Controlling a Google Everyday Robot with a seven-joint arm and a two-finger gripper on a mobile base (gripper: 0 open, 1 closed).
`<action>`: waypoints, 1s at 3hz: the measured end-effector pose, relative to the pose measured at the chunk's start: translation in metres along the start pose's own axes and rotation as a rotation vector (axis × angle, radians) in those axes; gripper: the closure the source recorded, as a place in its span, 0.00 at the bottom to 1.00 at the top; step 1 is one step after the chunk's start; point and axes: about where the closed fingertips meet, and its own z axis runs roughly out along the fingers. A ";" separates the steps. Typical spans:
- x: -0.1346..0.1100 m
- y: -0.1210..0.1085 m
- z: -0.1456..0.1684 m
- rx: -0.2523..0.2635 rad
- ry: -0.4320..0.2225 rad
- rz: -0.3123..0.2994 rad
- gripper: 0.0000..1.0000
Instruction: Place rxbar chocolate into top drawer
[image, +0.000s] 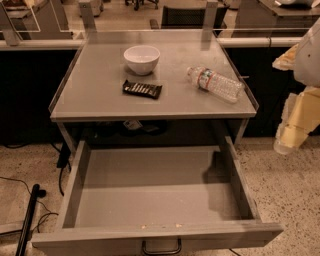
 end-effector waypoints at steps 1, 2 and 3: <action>-0.003 -0.002 -0.001 0.007 -0.002 -0.005 0.00; -0.021 -0.011 0.001 0.026 -0.024 -0.045 0.00; -0.053 -0.028 -0.001 0.050 -0.138 -0.072 0.00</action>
Offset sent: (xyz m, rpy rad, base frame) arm 0.0306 0.0340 0.0066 0.0096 -0.0536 0.0924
